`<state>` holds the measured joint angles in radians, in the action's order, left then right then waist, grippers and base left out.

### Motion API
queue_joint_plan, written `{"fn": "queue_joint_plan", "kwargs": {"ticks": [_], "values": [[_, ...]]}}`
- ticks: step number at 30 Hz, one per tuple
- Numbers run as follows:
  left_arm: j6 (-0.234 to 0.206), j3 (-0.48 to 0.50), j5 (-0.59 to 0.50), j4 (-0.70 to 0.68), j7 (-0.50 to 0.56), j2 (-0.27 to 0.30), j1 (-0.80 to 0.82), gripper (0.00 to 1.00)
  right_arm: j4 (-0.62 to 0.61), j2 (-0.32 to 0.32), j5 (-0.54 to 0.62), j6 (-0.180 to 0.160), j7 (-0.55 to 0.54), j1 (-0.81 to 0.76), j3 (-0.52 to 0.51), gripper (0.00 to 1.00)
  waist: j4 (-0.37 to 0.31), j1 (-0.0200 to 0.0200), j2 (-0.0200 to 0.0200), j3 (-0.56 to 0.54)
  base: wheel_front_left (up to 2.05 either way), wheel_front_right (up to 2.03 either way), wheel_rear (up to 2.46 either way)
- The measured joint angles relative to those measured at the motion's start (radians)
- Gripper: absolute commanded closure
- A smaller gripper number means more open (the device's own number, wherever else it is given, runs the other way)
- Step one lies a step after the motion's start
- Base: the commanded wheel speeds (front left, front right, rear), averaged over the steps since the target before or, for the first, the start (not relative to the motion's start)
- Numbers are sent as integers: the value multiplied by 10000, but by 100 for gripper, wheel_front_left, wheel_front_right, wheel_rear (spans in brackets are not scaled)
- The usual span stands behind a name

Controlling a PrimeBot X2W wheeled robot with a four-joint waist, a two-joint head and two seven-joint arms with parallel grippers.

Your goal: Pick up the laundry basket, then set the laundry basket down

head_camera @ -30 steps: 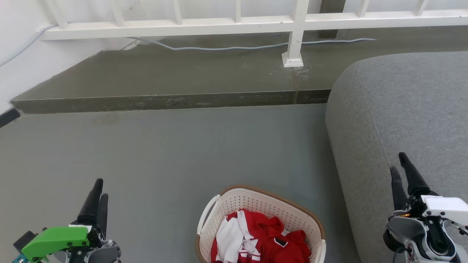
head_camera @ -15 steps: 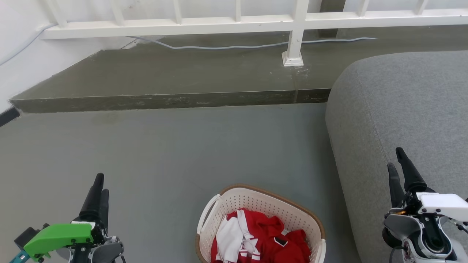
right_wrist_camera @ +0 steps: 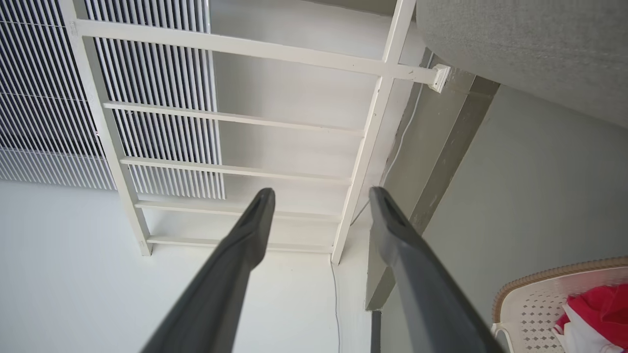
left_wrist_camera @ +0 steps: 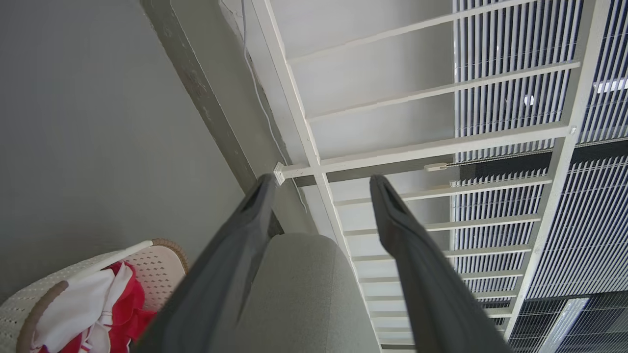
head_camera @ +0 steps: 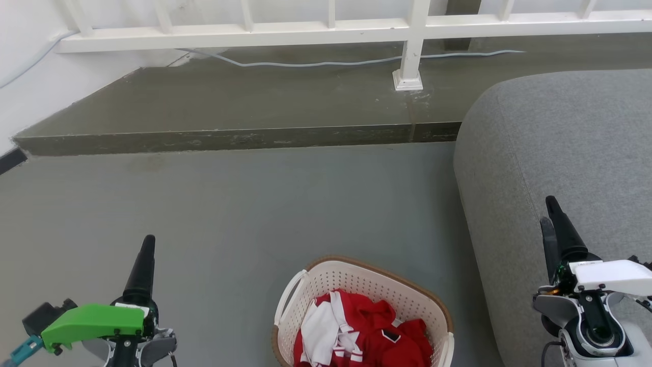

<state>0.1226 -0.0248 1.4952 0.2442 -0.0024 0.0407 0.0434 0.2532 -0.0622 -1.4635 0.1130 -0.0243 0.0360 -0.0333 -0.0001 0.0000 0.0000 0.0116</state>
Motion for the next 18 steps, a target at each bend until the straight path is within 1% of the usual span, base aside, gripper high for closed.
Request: {"fn": "queue_joint_plan", "kwargs": {"ticks": [4,8,18], "values": [[0,-163,-685,-19,-138,157,1,0,-40,-144,441,0,190,8,263,0,-2,0,0,12,0,0,0],[0,-171,-1317,-125,-251,157,1,0,-36,-345,955,2,420,9,445,0,-2,0,0,19,0,0,0],[0,-284,-3010,-267,-560,144,2,0,50,-780,2717,4,750,77,974,0,-15,0,0,38,0,0,0]]}}
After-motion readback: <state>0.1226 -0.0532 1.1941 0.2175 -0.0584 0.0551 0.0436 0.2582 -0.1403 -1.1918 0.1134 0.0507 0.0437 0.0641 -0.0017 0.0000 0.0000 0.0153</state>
